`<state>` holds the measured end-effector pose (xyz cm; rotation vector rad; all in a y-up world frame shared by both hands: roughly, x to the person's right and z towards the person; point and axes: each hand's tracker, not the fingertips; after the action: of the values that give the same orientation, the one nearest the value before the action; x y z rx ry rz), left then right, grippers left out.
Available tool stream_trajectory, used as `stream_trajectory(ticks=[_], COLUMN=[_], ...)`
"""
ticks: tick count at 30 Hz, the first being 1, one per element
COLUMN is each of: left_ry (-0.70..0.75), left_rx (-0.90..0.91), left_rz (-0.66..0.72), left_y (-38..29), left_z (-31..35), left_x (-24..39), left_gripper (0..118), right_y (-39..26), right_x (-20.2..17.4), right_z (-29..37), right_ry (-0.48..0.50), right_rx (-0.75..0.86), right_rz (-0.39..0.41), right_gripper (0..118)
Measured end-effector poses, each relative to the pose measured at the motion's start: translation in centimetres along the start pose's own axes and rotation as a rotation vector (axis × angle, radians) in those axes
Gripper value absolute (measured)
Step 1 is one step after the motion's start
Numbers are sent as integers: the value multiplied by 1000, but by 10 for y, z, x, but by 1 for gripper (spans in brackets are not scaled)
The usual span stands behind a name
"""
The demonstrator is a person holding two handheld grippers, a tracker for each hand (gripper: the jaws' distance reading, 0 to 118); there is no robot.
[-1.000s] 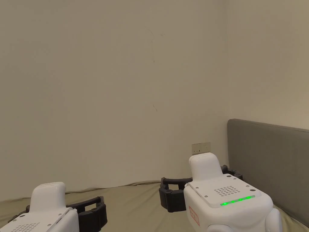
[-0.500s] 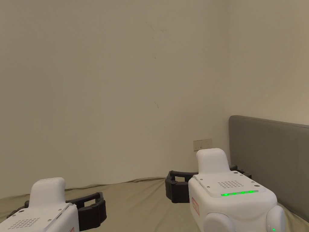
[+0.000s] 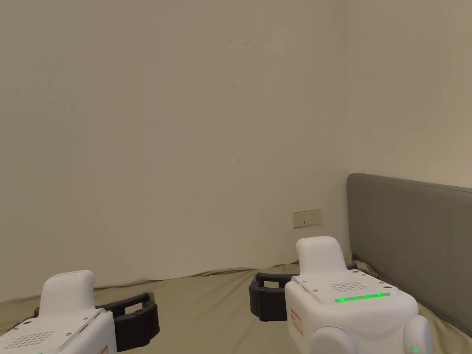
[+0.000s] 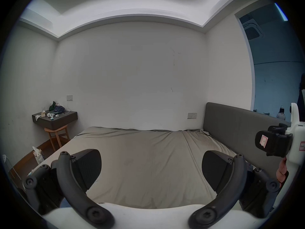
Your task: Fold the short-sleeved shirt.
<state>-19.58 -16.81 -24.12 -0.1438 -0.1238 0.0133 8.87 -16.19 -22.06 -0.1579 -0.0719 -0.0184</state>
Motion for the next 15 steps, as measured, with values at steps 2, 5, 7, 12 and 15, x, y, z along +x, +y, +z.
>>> stream_trajectory(ticks=[2, 5, 7, 12, 15], left_ry=[-6, -13, -14, -14, -31], left_rx=[-5, -6, -8, -17, -21], left_rz=[2, 5, 5, 12, 29], left_y=[0, 0, 0, -1, -1], left_z=[-1, -2, -2, -4, -4], left_x=[0, 1, 2, 1, 0], left_gripper=[118, 118, 118, 118, 118], right_y=[0, 1, 1, -2, -2], right_x=[1, 6, 7, 9, 4], right_z=[0, -5, -7, -2, -2], right_ry=[-3, 11, 8, 63, 44], right_rx=[5, -7, -32, 2, -1], right_rz=[-6, -17, -17, -14, -5], right_gripper=[118, 118, 118, 118, 118])
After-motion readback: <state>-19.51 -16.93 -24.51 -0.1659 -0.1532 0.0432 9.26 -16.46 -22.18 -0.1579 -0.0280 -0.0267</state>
